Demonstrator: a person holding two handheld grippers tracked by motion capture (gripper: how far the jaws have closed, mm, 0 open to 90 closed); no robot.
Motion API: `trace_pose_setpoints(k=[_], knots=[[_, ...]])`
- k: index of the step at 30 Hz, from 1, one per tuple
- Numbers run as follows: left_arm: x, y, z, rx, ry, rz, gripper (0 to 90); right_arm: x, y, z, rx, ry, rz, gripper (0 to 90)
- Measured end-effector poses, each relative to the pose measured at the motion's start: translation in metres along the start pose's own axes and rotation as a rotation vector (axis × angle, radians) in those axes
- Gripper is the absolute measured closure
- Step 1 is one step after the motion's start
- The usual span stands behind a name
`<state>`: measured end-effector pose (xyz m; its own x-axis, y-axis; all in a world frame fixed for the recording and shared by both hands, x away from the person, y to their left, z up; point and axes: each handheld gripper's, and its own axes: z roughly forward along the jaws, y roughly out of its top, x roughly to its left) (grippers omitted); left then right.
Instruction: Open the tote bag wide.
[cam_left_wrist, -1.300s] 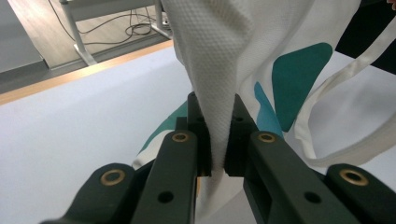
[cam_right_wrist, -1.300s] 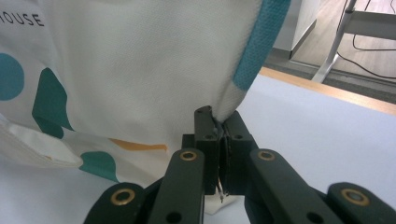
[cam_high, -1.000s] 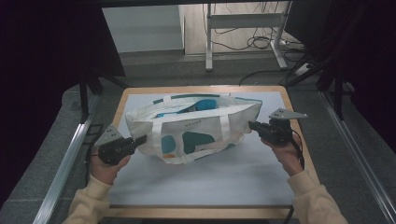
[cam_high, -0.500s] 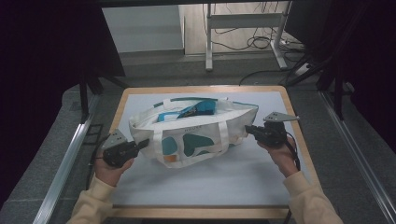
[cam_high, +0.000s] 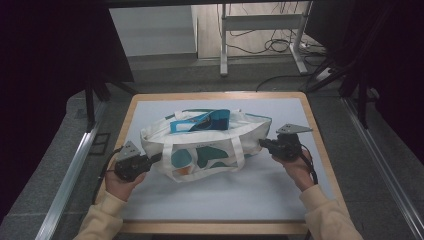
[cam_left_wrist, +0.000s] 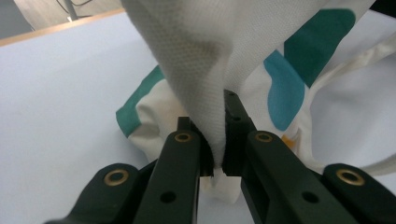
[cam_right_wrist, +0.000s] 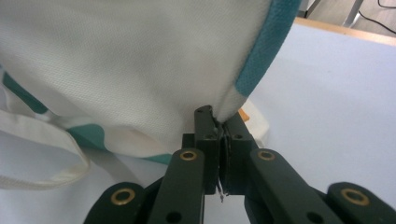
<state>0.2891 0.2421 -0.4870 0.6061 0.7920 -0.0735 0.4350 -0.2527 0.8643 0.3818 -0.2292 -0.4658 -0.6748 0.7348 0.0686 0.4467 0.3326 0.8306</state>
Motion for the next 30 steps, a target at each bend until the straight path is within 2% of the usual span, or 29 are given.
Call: trace_pose_setpoints(k=[7, 11, 13, 17, 25, 30], knots=[[0.0, -0.004, 0.006, 0.027, -0.003, 0.006, 86.7, 0.0, -0.006, 0.008, 0.028, 0.002, 0.008, 86.3], [0.0, -0.013, 0.019, 0.098, 0.005, 0.022, 86.8, 0.0, -0.014, 0.016, 0.072, -0.02, 0.003, 86.3], [0.0, -0.016, 0.025, 0.117, 0.001, 0.021, 86.8, -0.003, -0.02, 0.019, 0.084, -0.01, 0.025, 86.4], [0.002, -0.018, 0.028, 0.129, -0.001, 0.016, 86.7, -0.005, -0.03, 0.025, 0.095, 0.002, 0.049, 86.3], [0.003, -0.024, 0.038, 0.162, -0.011, 0.009, 86.8, -0.005, -0.037, 0.028, 0.111, 0.01, 0.06, 86.4], [0.003, -0.025, 0.044, 0.184, -0.009, 0.022, 86.8, -0.005, -0.041, 0.03, 0.116, 0.017, 0.068, 86.4]])
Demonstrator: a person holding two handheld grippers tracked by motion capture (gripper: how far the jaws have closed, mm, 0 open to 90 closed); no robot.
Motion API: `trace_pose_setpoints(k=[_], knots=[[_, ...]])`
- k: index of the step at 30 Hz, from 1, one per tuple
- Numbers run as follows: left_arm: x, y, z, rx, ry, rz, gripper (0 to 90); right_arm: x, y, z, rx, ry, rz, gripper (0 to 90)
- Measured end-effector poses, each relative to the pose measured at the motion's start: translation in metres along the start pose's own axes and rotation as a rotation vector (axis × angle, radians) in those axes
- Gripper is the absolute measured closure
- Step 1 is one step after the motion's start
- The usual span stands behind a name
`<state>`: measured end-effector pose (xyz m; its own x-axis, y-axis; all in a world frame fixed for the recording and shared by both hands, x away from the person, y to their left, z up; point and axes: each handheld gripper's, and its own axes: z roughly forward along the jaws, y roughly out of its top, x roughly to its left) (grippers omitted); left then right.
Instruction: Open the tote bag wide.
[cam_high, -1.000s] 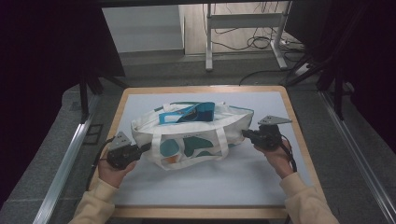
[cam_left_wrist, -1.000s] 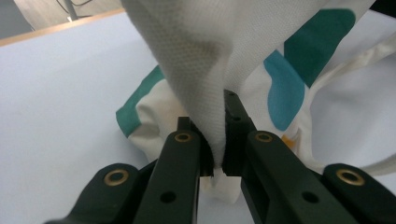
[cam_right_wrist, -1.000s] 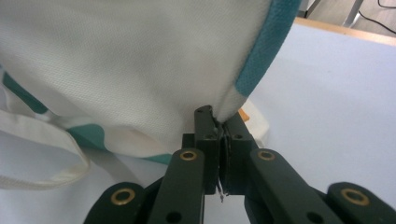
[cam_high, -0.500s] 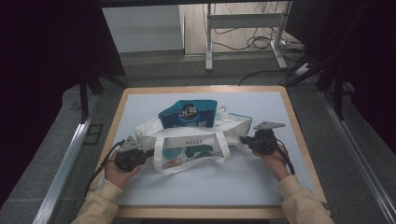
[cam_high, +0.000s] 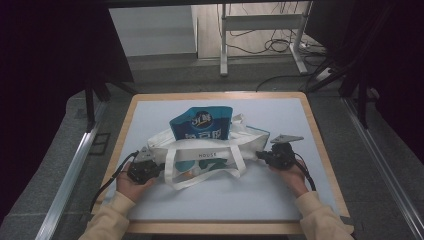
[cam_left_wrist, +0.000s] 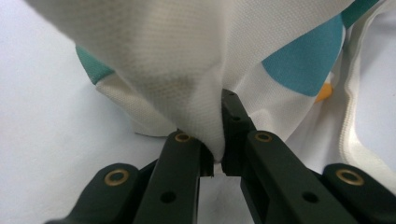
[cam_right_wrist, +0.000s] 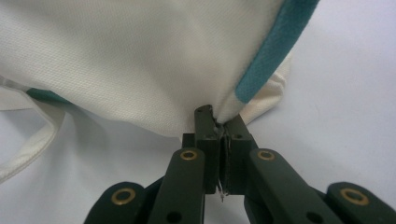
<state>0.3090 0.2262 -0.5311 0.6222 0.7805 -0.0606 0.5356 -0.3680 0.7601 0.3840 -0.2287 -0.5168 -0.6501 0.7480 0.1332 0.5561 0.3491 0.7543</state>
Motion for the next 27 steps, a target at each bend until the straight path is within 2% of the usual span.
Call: trace_pose_setpoints(k=[9, 20, 21, 23, 24, 25, 27], knots=[[0.0, 0.0, 0.001, 0.001, 0.003, 0.002, 86.7, -0.001, -0.001, 0.0, -0.005, 0.012, 0.022, 86.4], [0.001, 0.0, -0.003, -0.01, 0.01, 0.005, 84.4, -0.002, -0.001, -0.003, -0.017, 0.009, 0.027, 85.0], [0.0, 0.0, -0.004, -0.017, 0.015, 0.004, 81.8, -0.002, -0.001, -0.004, -0.022, 0.006, 0.031, 82.7], [0.001, 0.0, -0.007, -0.023, 0.014, 0.001, 72.8, -0.002, 0.0, -0.007, -0.024, 0.002, 0.02, 71.5], [0.001, 0.001, -0.012, -0.033, 0.008, -0.009, 66.1, -0.002, 0.0, -0.009, -0.03, -0.009, 0.02, 66.1], [0.001, 0.001, -0.015, -0.042, 0.007, -0.015, 53.8, -0.004, 0.0, -0.013, -0.046, -0.016, 0.032, 58.0], [0.001, 0.001, -0.024, -0.071, 0.002, -0.028, 43.6, -0.005, 0.0, -0.019, -0.071, -0.029, 0.048, 52.1]])
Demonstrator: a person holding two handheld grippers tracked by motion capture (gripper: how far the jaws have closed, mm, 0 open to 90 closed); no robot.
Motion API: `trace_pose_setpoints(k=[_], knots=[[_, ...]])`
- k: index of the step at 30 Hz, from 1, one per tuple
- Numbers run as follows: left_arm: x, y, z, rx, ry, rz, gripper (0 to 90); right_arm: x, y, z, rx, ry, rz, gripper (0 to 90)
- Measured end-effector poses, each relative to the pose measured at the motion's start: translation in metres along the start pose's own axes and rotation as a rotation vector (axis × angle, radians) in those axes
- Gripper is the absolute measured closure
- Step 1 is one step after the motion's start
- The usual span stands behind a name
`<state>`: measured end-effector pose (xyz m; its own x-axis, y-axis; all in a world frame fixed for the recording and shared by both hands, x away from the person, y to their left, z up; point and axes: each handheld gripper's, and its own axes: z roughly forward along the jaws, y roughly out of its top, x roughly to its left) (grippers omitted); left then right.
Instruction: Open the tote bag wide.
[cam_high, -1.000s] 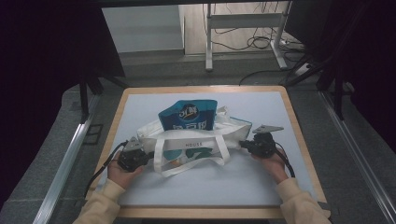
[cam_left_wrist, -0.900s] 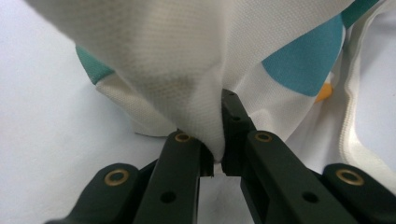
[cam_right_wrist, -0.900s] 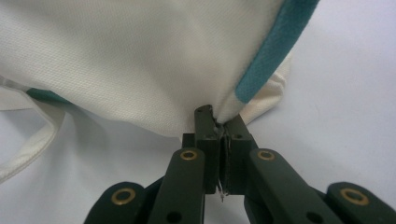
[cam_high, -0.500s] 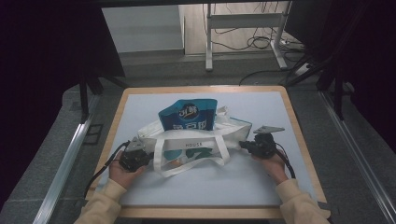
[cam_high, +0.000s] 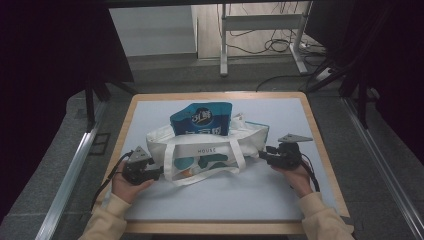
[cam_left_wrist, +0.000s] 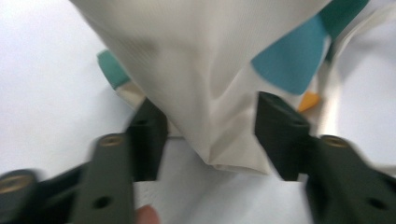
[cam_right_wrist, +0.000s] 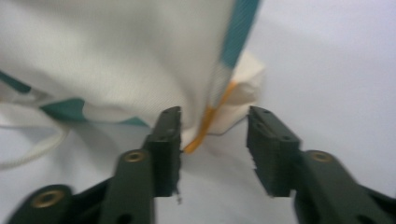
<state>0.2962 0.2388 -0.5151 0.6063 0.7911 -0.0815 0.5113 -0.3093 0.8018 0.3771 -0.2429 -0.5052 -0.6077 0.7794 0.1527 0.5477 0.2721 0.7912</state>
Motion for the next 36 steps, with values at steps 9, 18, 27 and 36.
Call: trace_pose_setpoints(k=[9, 18, 27, 36], knots=[[-0.003, 0.008, -0.047, -0.139, 0.011, -0.05, 34.2, 0.004, 0.005, -0.028, -0.091, -0.034, 0.009, 44.0], [-0.009, 0.037, -0.086, -0.228, 0.05, -0.061, 67.9, 0.017, 0.031, -0.06, -0.208, -0.02, -0.03, 60.4], [-0.012, 0.091, -0.066, -0.19, 0.017, -0.016, 86.1, 0.042, 0.074, -0.047, -0.186, 0.058, -0.136, 85.7], [0.003, 0.098, -0.027, -0.087, -0.002, -0.069, 87.1, 0.054, 0.103, 0.002, -0.069, 0.081, -0.167, 86.9]])
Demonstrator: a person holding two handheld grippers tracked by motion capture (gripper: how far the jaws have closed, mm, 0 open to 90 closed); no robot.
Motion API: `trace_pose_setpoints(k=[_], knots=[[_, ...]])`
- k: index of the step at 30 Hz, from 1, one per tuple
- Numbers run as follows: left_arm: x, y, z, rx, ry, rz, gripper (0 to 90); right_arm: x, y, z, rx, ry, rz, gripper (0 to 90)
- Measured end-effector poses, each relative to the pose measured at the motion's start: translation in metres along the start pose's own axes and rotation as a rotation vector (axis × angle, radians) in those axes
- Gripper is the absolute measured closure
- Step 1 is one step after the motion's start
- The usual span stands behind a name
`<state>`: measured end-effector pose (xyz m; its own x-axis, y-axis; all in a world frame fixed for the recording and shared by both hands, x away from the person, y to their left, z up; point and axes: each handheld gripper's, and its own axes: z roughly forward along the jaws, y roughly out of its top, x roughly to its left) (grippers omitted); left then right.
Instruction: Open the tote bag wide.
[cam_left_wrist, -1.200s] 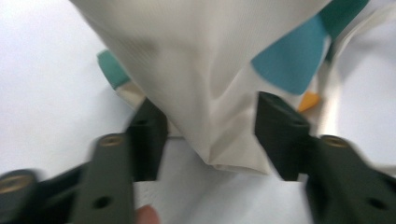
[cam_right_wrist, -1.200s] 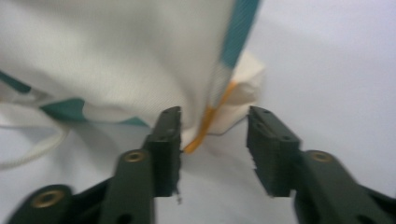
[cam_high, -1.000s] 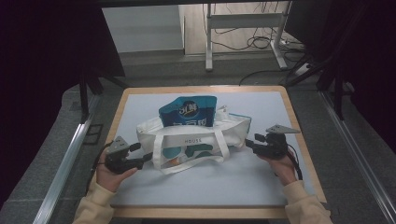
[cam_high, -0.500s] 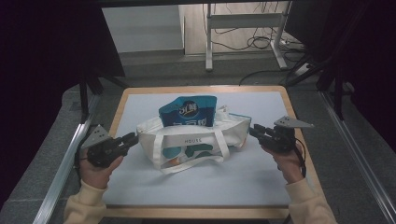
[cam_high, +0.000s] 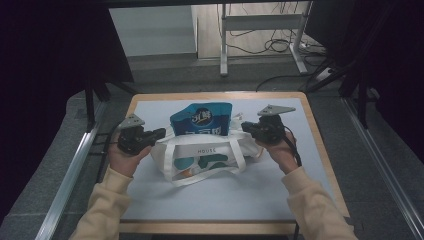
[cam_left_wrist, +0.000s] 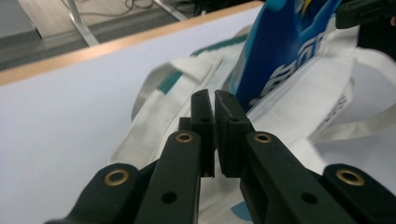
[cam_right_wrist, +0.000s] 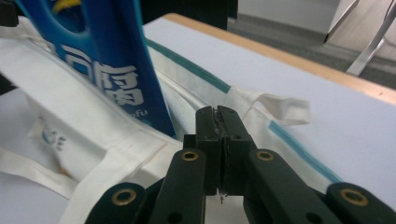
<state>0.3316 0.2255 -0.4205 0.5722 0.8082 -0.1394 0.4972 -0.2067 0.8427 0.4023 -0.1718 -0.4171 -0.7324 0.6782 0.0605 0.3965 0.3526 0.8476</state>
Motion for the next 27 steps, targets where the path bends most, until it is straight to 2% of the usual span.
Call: trace_pose_setpoints(k=[4, 8, 13, 17, 23, 27], knots=[[0.006, -0.009, 0.009, 0.026, -0.016, -0.023, 87.3, -0.001, -0.004, 0.015, 0.036, 0.003, 0.012, 87.2], [0.008, -0.016, 0.014, 0.05, -0.033, -0.047, 88.5, -0.002, -0.011, 0.021, 0.066, 0.011, 0.027, 87.9], [0.007, -0.027, 0.021, 0.099, -0.06, -0.042, 89.7, -0.001, -0.02, 0.024, 0.1, 0.021, 0.032, 88.6], [0.004, -0.034, 0.025, 0.123, -0.064, -0.037, 89.9, 0.001, -0.032, 0.028, 0.139, 0.034, 0.022, 88.7], [0.005, -0.046, 0.032, 0.161, -0.06, -0.037, 90.0, 0.006, -0.051, 0.031, 0.159, 0.04, 0.015, 88.8], [0.005, -0.055, 0.037, 0.186, -0.055, -0.032, 90.0, 0.004, -0.063, 0.034, 0.181, 0.052, 0.036, 88.9]])
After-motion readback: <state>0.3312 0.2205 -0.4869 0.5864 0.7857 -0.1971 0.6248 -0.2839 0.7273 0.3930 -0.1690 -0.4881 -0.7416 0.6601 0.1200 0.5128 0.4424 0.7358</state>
